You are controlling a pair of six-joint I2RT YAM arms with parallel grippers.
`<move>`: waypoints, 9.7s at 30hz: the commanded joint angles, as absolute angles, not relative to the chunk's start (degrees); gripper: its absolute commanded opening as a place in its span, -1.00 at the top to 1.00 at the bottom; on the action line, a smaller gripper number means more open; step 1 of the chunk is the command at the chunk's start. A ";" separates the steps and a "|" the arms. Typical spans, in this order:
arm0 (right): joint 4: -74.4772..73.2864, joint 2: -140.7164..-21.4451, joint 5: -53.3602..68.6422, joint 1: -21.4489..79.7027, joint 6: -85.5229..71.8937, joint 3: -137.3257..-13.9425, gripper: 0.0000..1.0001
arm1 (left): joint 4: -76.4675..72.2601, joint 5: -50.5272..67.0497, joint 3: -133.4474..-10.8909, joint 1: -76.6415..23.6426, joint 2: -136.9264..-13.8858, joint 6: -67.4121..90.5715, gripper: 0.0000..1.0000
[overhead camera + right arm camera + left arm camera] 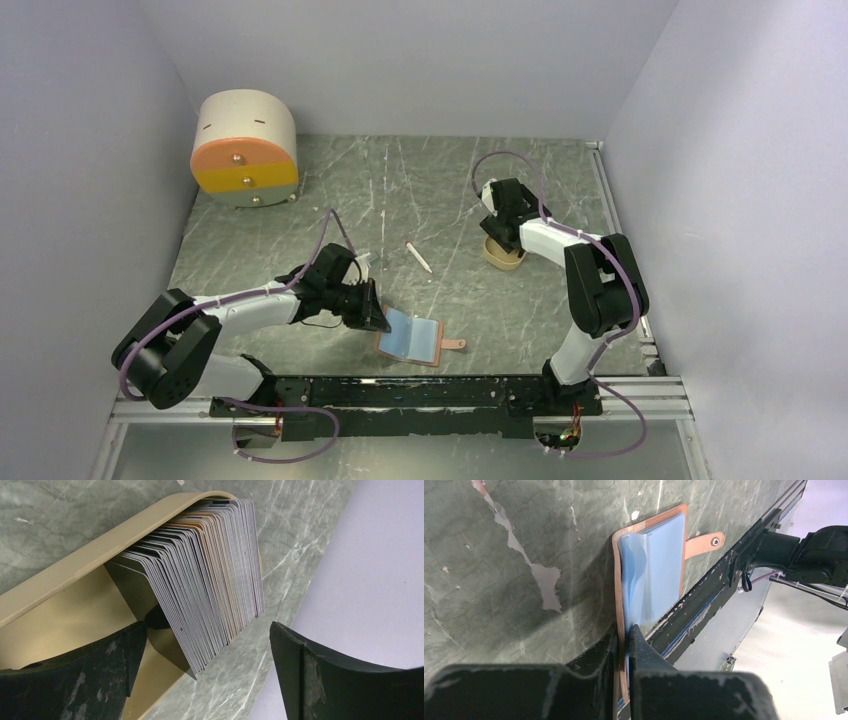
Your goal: Put the credit cards into the card holder
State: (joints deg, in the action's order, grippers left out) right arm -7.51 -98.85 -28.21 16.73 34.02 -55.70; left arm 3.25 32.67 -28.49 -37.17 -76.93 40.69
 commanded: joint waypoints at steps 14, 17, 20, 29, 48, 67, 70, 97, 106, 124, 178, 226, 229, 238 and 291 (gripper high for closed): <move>-6.05 -96.77 -30.99 17.37 34.12 -58.94 -0.53 | 3.72 33.42 -30.05 -36.90 -76.29 39.65 0.82; -6.72 -96.53 -30.13 17.75 33.90 -59.14 -0.43 | 3.96 33.22 -30.23 -36.91 -76.12 39.66 0.82; -6.85 -96.04 -29.90 18.21 33.67 -59.30 -0.32 | 4.00 33.27 -30.32 -36.91 -76.11 39.86 0.82; -7.49 -95.56 -29.54 19.02 33.03 -59.61 -0.13 | 2.86 33.57 -29.56 -36.91 -76.12 40.46 0.82; -10.46 -95.65 -29.97 21.45 31.56 -60.77 0.36 | 2.64 33.66 -28.92 -36.91 -75.76 40.59 0.82; -17.94 -93.47 -25.52 24.16 26.13 -60.33 0.85 | 0.64 34.01 -28.21 -37.08 -76.79 41.71 0.82; -20.11 -92.36 -24.45 25.41 23.82 -60.73 0.94 | 0.39 33.53 -28.15 -37.07 -76.87 42.02 0.82; -22.97 -70.58 -1.57 30.62 -21.37 -57.81 1.00 | -23.51 26.25 -23.42 -36.87 -79.22 59.09 0.82; -6.49 -62.58 9.88 33.96 -38.84 -40.26 1.00 | -24.33 25.14 -21.58 -36.90 -81.90 58.60 0.79; 15.91 -63.68 6.95 45.76 -53.75 -19.87 1.00 | -18.05 22.41 -18.25 -36.91 -78.06 54.00 0.49; 25.66 -79.73 16.77 46.70 -45.47 -18.99 1.00 | -15.66 23.73 -20.88 -36.91 -79.77 51.17 0.72; 28.01 -77.66 16.84 40.26 -46.29 -15.31 1.00 | -14.81 23.28 -19.80 -36.89 -78.22 50.45 0.67; 28.63 -78.01 17.58 40.27 -46.40 -15.37 1.00 | -15.08 23.36 -19.70 -36.91 -78.59 50.52 0.67; 36.80 -80.94 24.80 40.26 -50.87 -13.03 0.99 | -15.50 23.83 -20.39 -36.91 -80.06 50.08 0.67; 16.22 -82.28 18.31 40.76 -42.31 -24.53 0.37 | -22.68 29.74 -19.88 -36.87 -81.02 51.92 0.62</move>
